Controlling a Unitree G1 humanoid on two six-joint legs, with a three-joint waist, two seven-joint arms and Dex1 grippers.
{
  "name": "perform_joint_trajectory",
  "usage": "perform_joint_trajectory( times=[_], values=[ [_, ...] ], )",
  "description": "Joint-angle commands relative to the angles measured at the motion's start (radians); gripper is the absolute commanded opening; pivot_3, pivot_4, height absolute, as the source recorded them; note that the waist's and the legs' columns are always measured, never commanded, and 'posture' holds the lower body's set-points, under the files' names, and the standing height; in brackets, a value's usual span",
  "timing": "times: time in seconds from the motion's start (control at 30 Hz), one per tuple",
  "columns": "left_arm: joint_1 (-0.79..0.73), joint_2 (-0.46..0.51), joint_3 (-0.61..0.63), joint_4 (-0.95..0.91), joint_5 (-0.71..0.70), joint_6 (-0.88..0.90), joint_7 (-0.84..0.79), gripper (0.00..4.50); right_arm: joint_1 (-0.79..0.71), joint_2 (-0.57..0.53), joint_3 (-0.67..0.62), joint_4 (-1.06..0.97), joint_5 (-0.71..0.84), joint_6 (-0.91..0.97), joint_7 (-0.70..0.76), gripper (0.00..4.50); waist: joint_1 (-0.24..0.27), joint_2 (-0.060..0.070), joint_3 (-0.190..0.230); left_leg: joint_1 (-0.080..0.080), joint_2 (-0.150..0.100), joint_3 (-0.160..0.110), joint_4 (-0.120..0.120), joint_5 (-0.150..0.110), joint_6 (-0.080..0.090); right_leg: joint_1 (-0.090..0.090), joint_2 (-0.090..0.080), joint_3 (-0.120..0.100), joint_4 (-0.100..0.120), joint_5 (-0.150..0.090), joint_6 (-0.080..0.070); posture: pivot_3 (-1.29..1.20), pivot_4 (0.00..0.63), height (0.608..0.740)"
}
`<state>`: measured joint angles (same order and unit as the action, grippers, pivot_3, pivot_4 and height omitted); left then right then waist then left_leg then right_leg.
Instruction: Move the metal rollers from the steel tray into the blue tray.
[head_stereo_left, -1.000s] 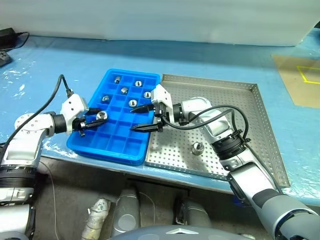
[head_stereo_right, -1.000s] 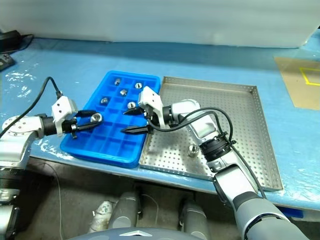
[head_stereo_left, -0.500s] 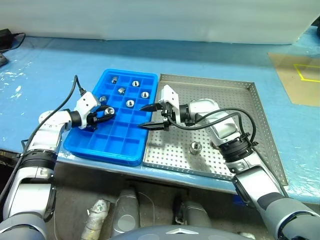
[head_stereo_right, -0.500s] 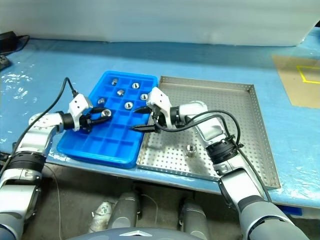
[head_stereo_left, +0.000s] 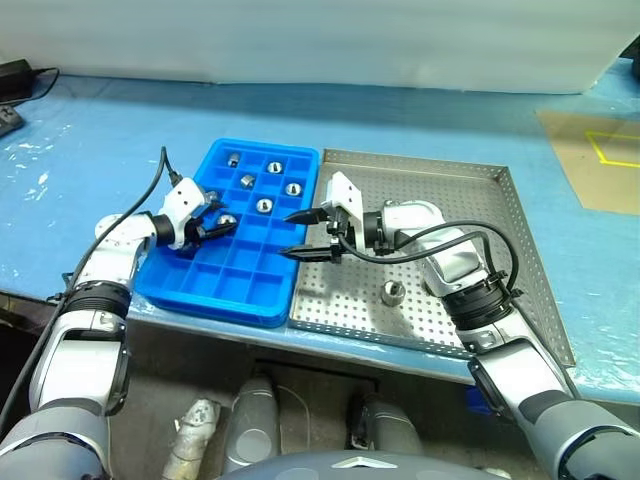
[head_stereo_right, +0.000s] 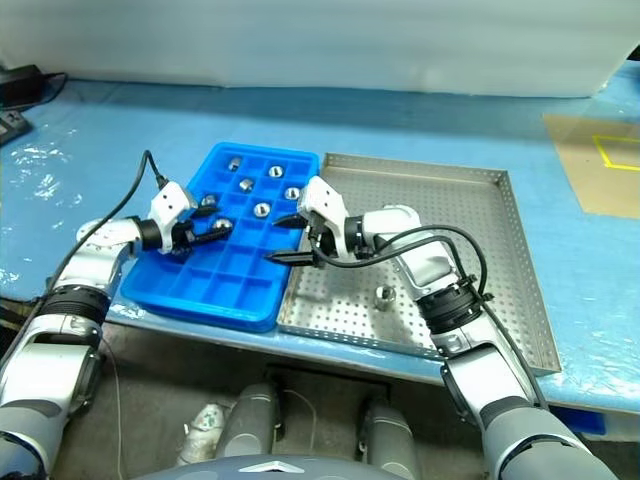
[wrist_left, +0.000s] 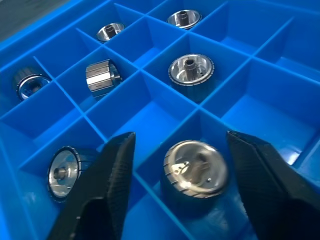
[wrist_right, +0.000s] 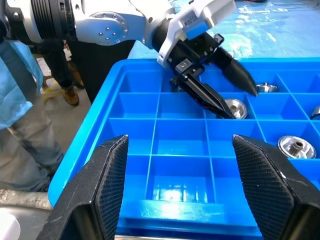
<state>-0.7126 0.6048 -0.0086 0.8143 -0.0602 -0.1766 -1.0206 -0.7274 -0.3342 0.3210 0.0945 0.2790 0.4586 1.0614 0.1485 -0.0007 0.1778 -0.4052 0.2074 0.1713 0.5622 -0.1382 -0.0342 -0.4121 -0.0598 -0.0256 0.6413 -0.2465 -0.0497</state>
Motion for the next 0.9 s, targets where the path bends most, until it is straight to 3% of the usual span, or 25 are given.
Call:
perform_joint_trajectory(
  times=[0.03, 0.23, 0.37, 0.47, 0.77, 0.9],
  values=[
    [-0.008, -0.009, -0.009, -0.004, 0.005, -0.026, -0.007, 2.98, 0.001, -0.002, -0.032, -0.057, 0.016, -0.001, -0.010, 3.40, 0.000, 0.000, 0.000, 0.000, 0.000, 0.000, 0.000, 0.000, 0.000, 0.000, 0.000, 0.000, 0.000, 0.000, 0.000, 0.04, 0.150, 0.740],
    [-0.002, -0.006, -0.002, -0.109, -0.048, 0.029, -0.083, 2.98, 0.005, -0.010, -0.034, -0.060, 0.014, -0.004, -0.016, 3.40, 0.001, 0.000, 0.000, -0.002, 0.000, 0.000, 0.000, -0.001, 0.002, -0.001, 0.000, -0.001, 0.000, 0.000, 0.000, 0.02, 0.150, 0.740],
    [0.045, -0.002, 0.005, -0.381, -0.188, 0.238, -0.198, 2.98, 0.018, -0.036, -0.070, -0.080, 0.026, 0.010, -0.034, 3.40, 0.003, -0.001, 0.000, -0.006, 0.000, 0.000, 0.000, -0.001, 0.002, -0.004, -0.001, -0.001, 0.000, 0.000, 0.000, 0.00, 0.150, 0.740],
    [0.047, -0.036, 0.007, -0.489, -0.239, 0.340, -0.181, 2.98, 0.033, -0.067, -0.115, -0.093, 0.034, 0.027, -0.055, 3.40, -0.002, -0.001, 0.000, -0.007, 0.000, 0.000, 0.002, -0.002, 0.004, -0.005, -0.001, -0.001, 0.000, 0.000, 0.000, -0.02, 0.150, 0.740],
    [-0.032, -0.139, -0.038, -0.482, -0.260, 0.401, -0.187, 2.98, 0.120, -0.187, -0.257, -0.168, 0.049, 0.088, -0.132, 3.40, -0.042, -0.001, 0.000, -0.005, -0.001, 0.001, 0.003, -0.001, 0.002, -0.005, 0.002, 0.001, 0.000, 0.000, 0.000, -0.11, 0.150, 0.740],
    [-0.086, -0.259, -0.128, -0.396, -0.218, 0.317, -0.221, 2.98, 0.227, -0.277, -0.370, -0.262, 0.064, 0.140, -0.186, 3.40, -0.052, 0.000, 0.000, -0.005, -0.001, 0.001, 0.003, -0.002, 0.005, -0.005, 0.002, 0.001, 0.000, 0.001, 0.001, -0.24, 0.150, 0.740]
  ],
)
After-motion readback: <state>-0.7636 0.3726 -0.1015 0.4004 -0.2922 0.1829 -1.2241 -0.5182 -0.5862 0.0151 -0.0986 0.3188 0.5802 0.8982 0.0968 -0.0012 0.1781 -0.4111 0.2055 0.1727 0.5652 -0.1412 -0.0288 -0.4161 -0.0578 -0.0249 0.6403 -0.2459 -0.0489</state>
